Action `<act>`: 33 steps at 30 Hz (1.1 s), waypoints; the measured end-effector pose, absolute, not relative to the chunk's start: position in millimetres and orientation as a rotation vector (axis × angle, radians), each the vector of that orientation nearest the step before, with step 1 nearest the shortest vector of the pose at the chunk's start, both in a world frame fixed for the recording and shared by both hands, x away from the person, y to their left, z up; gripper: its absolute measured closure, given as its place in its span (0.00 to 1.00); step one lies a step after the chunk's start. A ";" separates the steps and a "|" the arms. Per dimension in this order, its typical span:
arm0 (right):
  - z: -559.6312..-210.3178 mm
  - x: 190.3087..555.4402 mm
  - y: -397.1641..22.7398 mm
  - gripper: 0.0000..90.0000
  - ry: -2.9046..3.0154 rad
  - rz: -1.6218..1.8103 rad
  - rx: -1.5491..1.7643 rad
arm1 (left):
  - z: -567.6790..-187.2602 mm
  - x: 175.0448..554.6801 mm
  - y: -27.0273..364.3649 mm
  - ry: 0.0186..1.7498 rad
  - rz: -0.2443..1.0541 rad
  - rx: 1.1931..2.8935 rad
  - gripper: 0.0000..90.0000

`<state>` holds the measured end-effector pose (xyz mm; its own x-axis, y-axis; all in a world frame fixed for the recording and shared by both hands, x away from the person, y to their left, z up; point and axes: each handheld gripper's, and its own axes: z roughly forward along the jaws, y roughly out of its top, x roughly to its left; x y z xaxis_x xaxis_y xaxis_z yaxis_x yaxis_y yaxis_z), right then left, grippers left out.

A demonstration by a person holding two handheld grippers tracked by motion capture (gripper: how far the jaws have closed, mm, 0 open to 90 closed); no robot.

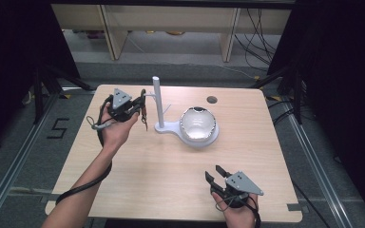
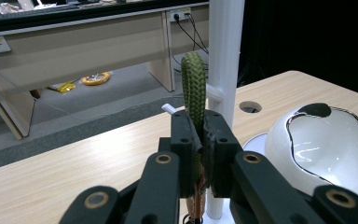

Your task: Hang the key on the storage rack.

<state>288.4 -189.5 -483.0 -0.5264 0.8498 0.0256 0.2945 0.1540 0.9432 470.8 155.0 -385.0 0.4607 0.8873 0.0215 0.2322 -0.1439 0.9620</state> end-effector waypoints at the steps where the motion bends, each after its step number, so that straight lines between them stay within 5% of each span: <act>1: -483.0 288.4 -189.5 0.60 1.909 1.376 1.087 | -385.2 471.3 154.1 0.980 0.773 1.650 0.92; 19: -484.0 287.5 -189.1 0.60 1.928 1.372 1.126 | -386.2 469.6 141.3 0.957 0.910 1.708 0.92; 28: -485.1 288.3 -190.5 0.59 1.929 1.388 1.123 | -393.0 475.0 136.6 0.937 0.883 1.728 0.91; 33: -483.6 287.0 -192.2 0.59 1.933 1.364 1.130 | -397.0 471.8 137.7 0.976 0.815 1.700 0.82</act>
<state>287.0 -192.2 -483.6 -0.5213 0.8517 0.0527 0.3353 0.1476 0.9305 471.8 137.7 -397.0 0.4533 0.8880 0.0773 0.2345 -0.2025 0.9508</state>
